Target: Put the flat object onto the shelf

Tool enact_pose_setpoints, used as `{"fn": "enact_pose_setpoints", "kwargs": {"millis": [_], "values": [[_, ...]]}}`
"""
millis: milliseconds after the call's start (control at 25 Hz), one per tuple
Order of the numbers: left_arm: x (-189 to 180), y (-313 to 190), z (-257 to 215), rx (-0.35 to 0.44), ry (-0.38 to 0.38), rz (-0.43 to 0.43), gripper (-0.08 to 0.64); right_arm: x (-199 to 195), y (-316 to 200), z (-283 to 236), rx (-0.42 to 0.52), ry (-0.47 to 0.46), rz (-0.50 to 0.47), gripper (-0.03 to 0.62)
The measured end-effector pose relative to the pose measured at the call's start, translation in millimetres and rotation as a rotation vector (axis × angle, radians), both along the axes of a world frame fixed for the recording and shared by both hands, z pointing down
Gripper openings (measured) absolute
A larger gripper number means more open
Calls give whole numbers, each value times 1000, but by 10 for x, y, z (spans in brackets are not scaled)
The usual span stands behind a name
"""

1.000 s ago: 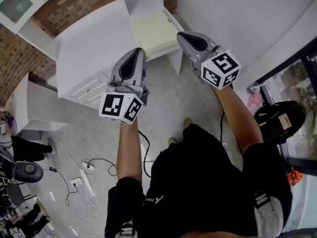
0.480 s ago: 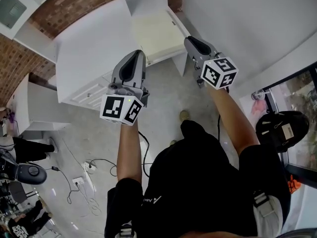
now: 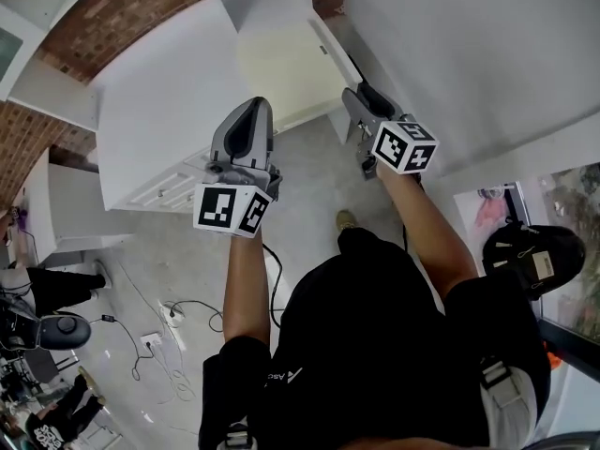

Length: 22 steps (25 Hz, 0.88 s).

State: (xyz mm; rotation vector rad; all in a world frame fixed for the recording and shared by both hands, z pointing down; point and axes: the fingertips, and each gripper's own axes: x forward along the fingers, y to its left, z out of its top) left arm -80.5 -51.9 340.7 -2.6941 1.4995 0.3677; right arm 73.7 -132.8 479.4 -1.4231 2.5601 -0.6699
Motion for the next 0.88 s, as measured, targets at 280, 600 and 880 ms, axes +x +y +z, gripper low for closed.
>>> {"fn": "enact_pose_setpoints", "kwargs": {"millis": [280,600,880], "values": [[108,-443,158,-31,-5,-39,-2,170,-398,561,-166,-141,43,267],[202,-862,274,-54,-20,-81,-2,306,-753,1189,-378,-316,90,341],[225,-997,390,-96,-42,-100,-2,253,-862,1659,-552,-508,87,383]]}}
